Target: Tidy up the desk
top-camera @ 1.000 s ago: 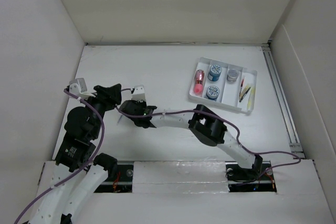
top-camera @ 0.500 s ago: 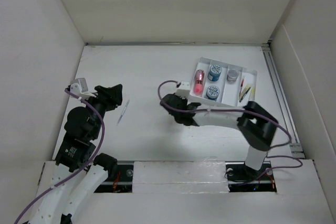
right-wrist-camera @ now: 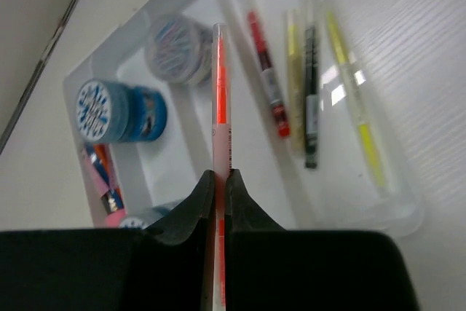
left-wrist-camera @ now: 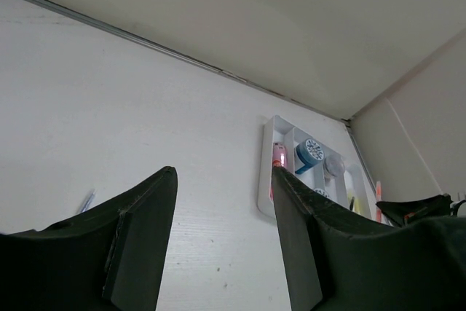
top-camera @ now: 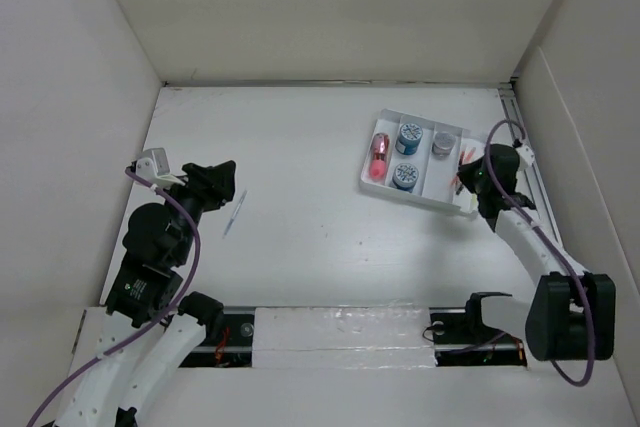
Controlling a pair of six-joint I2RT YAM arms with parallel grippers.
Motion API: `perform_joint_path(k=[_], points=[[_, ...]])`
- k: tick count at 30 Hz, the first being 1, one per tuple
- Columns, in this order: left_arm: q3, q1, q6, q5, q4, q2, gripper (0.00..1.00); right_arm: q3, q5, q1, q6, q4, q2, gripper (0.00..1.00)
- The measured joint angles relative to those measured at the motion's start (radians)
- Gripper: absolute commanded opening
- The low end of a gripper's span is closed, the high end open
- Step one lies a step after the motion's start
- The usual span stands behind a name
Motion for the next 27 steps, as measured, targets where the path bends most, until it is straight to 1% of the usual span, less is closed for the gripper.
perform_joint_path(k=[3, 5, 11, 13, 14, 15, 16, 18, 20, 21, 24, 26, 27], points=[[0.000, 0.000, 0.001, 0.001, 0.000, 0.002, 0.50, -0.001, -0.178, -0.181, -0.007, 0.035, 0.068, 0.00], [0.000, 0.000, 0.002, 0.002, 0.000, 0.004, 0.50, 0.009, -0.280, -0.257, -0.010, 0.057, 0.135, 0.00], [0.000, 0.000, 0.003, 0.008, 0.000, 0.010, 0.50, 0.040, -0.496, -0.371, -0.010, 0.095, 0.286, 0.00], [0.000, 0.000, 0.003, 0.013, 0.001, 0.014, 0.50, 0.066, -0.532, -0.389, -0.010, 0.106, 0.327, 0.04], [0.000, 0.000, 0.003, 0.015, 0.000, 0.017, 0.50, 0.077, -0.542, -0.393, -0.010, 0.111, 0.343, 0.07], [0.000, 0.000, 0.003, 0.016, 0.001, 0.019, 0.50, 0.084, -0.549, -0.396, -0.008, 0.117, 0.354, 0.18], [0.000, 0.000, 0.003, 0.017, 0.000, 0.021, 0.50, 0.086, -0.550, -0.397, -0.004, 0.123, 0.359, 0.27], [0.000, 0.000, 0.003, 0.019, 0.001, 0.023, 0.50, 0.086, -0.543, -0.397, 0.005, 0.127, 0.357, 0.48], [0.000, 0.000, 0.003, 0.022, 0.001, 0.025, 0.50, 0.086, -0.535, -0.397, 0.006, 0.132, 0.356, 0.56], [0.000, 0.000, 0.003, 0.023, 0.001, 0.026, 0.50, 0.086, -0.530, -0.398, 0.009, 0.131, 0.356, 0.63], [0.000, 0.000, 0.003, 0.026, 0.001, 0.028, 0.50, 0.086, -0.491, -0.393, 0.008, 0.124, 0.337, 0.64], [0.000, 0.000, 0.003, 0.027, 0.001, 0.029, 0.50, 0.084, -0.435, -0.370, 0.008, 0.116, 0.297, 0.64], [0.000, 0.000, 0.003, 0.028, 0.001, 0.030, 0.50, 0.083, -0.396, -0.340, 0.005, 0.111, 0.266, 0.61]])
